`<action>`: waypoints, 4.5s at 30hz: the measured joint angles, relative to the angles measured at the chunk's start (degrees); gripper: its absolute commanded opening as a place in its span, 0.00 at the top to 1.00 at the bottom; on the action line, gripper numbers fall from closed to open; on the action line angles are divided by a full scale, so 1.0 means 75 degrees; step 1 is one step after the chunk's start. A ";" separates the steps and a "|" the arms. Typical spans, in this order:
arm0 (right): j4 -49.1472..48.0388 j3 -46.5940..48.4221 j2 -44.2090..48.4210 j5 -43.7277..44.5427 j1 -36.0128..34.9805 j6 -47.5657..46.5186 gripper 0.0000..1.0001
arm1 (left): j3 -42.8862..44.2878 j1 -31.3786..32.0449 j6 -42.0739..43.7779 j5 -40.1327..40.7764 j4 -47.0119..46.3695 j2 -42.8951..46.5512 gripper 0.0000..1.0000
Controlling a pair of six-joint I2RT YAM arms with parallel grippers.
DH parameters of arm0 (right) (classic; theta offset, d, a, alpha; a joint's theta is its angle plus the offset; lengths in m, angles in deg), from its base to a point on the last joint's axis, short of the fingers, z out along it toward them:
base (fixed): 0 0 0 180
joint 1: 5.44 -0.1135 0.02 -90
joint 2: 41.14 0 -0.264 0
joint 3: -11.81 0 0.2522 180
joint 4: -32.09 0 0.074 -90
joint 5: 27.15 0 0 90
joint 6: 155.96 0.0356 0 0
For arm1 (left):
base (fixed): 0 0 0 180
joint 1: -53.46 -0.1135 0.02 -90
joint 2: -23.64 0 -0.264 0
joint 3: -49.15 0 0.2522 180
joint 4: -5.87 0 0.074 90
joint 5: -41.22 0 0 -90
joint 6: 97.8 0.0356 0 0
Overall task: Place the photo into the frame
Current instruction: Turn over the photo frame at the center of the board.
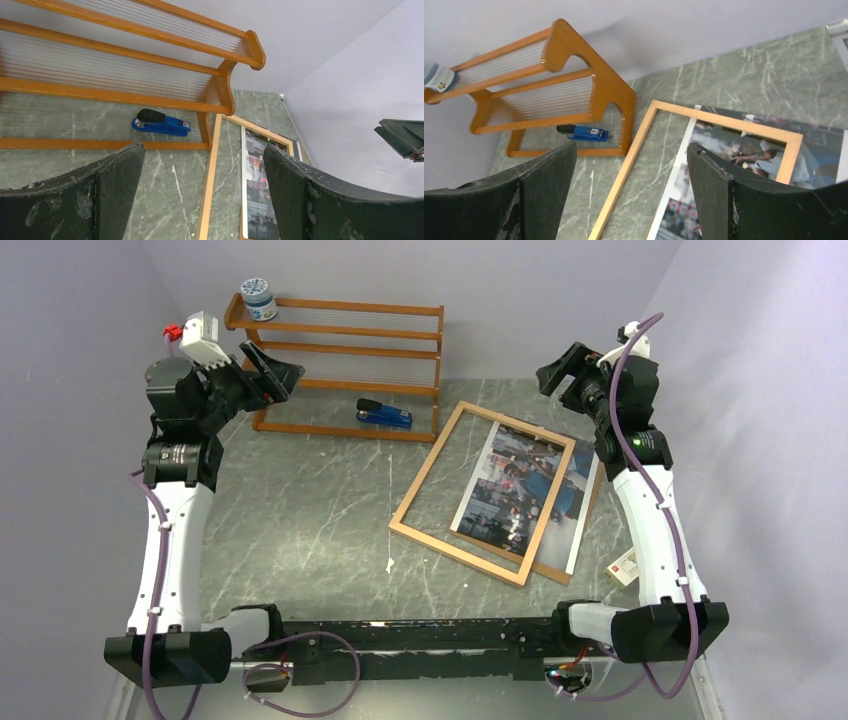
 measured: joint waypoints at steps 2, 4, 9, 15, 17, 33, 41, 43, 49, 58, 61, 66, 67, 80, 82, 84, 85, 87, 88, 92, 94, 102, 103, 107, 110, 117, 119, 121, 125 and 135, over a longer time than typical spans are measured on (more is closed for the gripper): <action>0.0181 0.0000 0.0000 0.0087 0.0000 0.0003 0.14 | 0.0000 0.0000 0.0015 0.0012 -0.0026 -0.0035 0.06; 0.0364 0.0000 0.0000 0.0175 0.0000 0.0015 0.12 | -0.0009 0.0000 0.0052 0.0035 -0.0015 -0.0044 0.06; 0.0484 -0.0312 0.0207 0.0134 0.0000 0.0032 0.11 | -0.0297 0.0000 0.0137 0.0160 0.0009 0.0102 0.06; 0.1172 -0.0597 0.0399 0.0379 0.0000 0.0035 0.16 | -0.0851 0.0000 0.0143 0.0574 0.0242 0.0475 0.06; 0.1553 -0.0597 0.0329 0.0501 0.0000 0.0067 0.18 | -0.0979 0.0000 0.0146 0.0775 0.0353 0.0612 0.06; 0.3520 -0.2483 -0.1093 0.2244 0.0000 0.0935 0.22 | -0.2614 0.0000 0.0108 0.1023 0.1539 0.0924 0.06; 0.3045 -0.2591 -0.2288 0.2465 0.0023 0.1029 0.30 | -0.2725 0.0000 0.0128 0.0481 0.1556 0.0921 0.15; 0.2804 -0.2681 -0.2498 0.2451 0.0041 0.1035 0.35 | -0.2769 0.0000 0.0137 0.0154 0.1556 0.0810 0.16; 0.2410 -0.2783 -0.2940 0.2445 0.0076 0.1061 0.47 | -0.2865 0.0003 0.0140 -0.0574 0.1521 0.0181 0.16; 0.2215 -0.2824 -0.3346 0.2465 0.0082 0.1139 0.50 | -0.3255 0.0070 0.0000 -0.1017 0.1113 0.0119 0.16; 0.2174 -0.2900 -0.3404 0.2463 0.0087 0.1160 0.51 | -0.3375 0.0160 -0.0087 -0.1163 0.0895 0.0052 0.15; 0.2057 -0.2970 -0.3477 0.2457 0.0093 0.1157 0.59 | -0.3535 0.0411 -0.0283 -0.1311 0.0621 -0.0108 0.15; 0.2008 -0.2990 -0.3480 0.2448 0.0093 0.1160 0.62 | -0.3541 0.0501 -0.0329 -0.1320 0.0554 -0.0143 0.15; 0.2602 -0.3136 -0.2471 0.2602 0.0087 0.1154 0.72 | -0.3077 0.3346 -0.0743 -0.1049 -0.0554 -0.1399 0.14; 0.2844 -0.3136 -0.2087 0.2646 0.0087 0.1174 0.71 | -0.2693 0.4051 -0.0726 -0.0906 -0.0664 -0.1883 0.14; 0.3048 -0.3136 -0.1722 0.2667 0.0087 0.1204 0.72 | -0.2072 0.4855 -0.0635 -0.0702 -0.0702 -0.2515 0.14; 0.3127 -0.3136 -0.1574 0.2681 0.0087 0.1227 0.72 | -0.1804 0.5149 -0.0574 -0.0659 -0.0731 -0.2769 0.13; 0.3308 -0.3136 -0.1314 0.2734 0.0087 0.1262 0.72 | -0.1023 0.5872 -0.0373 -0.0522 -0.0726 -0.3477 0.13; 0.3401 -0.3136 -0.1201 0.2742 0.0093 0.1271 0.72 | -0.0667 0.6152 -0.0245 -0.0478 -0.0734 -0.3794 0.13; 0.3777 -0.3136 -0.0851 0.2739 0.0096 0.1274 0.72 | 0.0315 0.7032 0.0122 -0.0379 -0.0863 -0.4838 0.13; 0.3908 -0.3136 -0.0737 0.2690 0.0096 0.1291 0.72 | 0.0431 0.7286 0.0204 -0.0382 -0.0973 -0.5109 0.13; 0.4377 -0.3136 -0.0632 0.2448 0.0102 0.1445 0.71 | 0.1209 0.8142 0.0431 -0.0344 -0.1276 -0.6452 0.13; 0.4436 -0.3133 -0.0629 0.2425 0.0102 0.1454 0.71 | 0.1457 0.8247 0.0501 -0.0303 -0.1204 -0.6656 0.13; 0.4625 -0.3133 -0.0595 0.2323 0.0102 0.1483 0.70 | 0.2471 0.8513 0.0801 -0.0154 -0.0711 -0.7350 0.14; 0.4794 -0.3104 -0.0493 0.2200 0.0102 0.1527 0.70 | 0.2798 0.8565 0.0851 -0.0140 -0.0525 -0.7571 0.14; 0.5062 -0.3045 -0.0259 0.2008 0.0102 0.1763 0.69 | 0.2655 0.8647 0.0656 -0.0163 -0.0717 -0.7644 0.16; 0.5077 -0.3045 -0.0201 0.1979 0.0102 0.1853 0.68 | 0.2678 0.8760 0.0624 -0.0137 -0.0714 -0.7740 0.18; 0.5082 -0.3037 -0.0181 0.1958 0.0102 0.1941 0.68 | 0.2710 0.8912 0.0618 -0.0064 -0.0685 -0.7877 0.21; 0.5155 -0.3019 -0.0189 0.1967 0.0134 0.2081 0.66 | 0.2605 0.9145 0.0527 0.0213 -0.0694 -0.7965 0.38; 0.5097 -0.3022 -0.0152 0.1763 0.0242 0.2244 0.39 | 0.2506 0.9066 0.0635 0.0522 -0.0606 -0.7924 0.97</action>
